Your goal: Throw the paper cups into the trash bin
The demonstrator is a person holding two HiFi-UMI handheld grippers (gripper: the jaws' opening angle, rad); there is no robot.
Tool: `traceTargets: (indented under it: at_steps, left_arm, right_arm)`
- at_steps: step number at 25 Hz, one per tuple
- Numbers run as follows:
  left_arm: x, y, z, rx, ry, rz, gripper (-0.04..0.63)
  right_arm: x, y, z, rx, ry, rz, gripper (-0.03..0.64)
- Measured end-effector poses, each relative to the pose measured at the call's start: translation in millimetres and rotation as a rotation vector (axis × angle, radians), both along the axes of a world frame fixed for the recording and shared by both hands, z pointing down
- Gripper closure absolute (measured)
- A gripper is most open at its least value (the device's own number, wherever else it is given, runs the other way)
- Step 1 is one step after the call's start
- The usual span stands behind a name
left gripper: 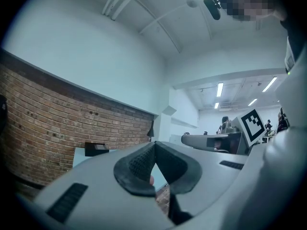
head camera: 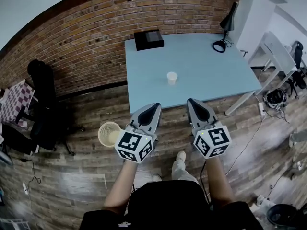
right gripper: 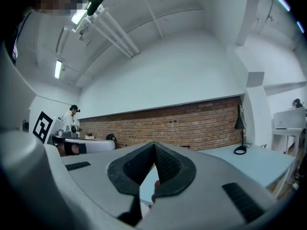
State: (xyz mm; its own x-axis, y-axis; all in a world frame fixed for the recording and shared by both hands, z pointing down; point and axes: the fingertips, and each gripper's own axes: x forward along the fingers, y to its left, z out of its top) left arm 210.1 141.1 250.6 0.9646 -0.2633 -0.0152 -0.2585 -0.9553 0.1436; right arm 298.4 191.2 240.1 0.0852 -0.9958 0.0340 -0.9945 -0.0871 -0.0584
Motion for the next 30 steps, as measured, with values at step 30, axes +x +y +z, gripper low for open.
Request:
traceTargets:
  at_steps: [30]
  left_arm:
    - [196, -83, 30, -0.024, -0.091, -0.099, 0.594]
  right_arm:
    - [203, -84, 19, -0.032, -0.040, -0.090, 0.612]
